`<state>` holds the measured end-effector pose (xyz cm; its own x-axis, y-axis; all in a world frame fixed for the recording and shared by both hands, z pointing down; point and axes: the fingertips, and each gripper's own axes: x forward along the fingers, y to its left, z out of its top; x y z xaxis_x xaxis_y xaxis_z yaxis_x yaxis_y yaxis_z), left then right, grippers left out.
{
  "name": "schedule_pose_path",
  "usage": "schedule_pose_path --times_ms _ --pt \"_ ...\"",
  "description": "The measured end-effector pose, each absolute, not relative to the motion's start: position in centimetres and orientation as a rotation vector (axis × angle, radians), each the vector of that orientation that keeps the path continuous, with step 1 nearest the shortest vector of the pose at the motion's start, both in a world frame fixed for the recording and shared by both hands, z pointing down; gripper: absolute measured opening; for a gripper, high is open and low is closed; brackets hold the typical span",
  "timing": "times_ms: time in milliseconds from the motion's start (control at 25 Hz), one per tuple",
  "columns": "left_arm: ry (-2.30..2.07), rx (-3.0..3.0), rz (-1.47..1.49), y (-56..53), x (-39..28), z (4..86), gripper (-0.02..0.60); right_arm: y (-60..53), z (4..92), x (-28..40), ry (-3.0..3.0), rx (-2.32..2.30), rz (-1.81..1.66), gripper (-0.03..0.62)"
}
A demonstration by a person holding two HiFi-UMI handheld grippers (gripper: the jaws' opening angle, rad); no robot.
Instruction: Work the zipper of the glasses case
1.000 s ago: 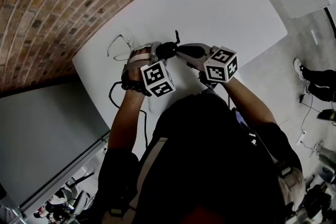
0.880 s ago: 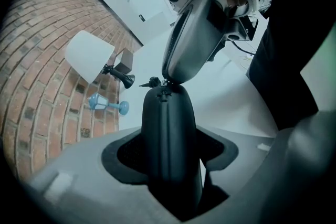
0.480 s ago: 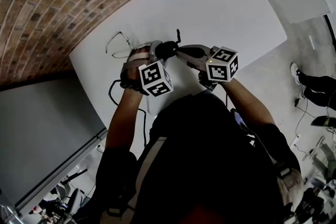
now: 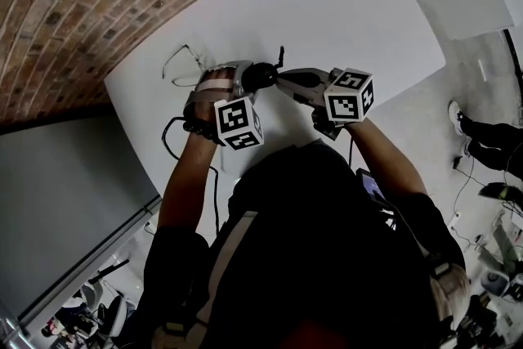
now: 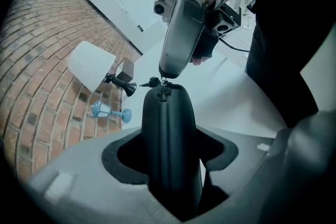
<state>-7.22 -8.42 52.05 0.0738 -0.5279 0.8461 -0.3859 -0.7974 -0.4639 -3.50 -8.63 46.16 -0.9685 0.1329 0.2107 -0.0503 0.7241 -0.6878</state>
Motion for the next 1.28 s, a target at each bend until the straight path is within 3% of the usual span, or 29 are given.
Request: schedule_pose_path --times_ms 1280 --pt "1.058 -2.478 -1.346 -6.9 -4.5 48.4 0.265 -9.3 46.6 -1.8 -2.671 -0.031 0.906 0.006"
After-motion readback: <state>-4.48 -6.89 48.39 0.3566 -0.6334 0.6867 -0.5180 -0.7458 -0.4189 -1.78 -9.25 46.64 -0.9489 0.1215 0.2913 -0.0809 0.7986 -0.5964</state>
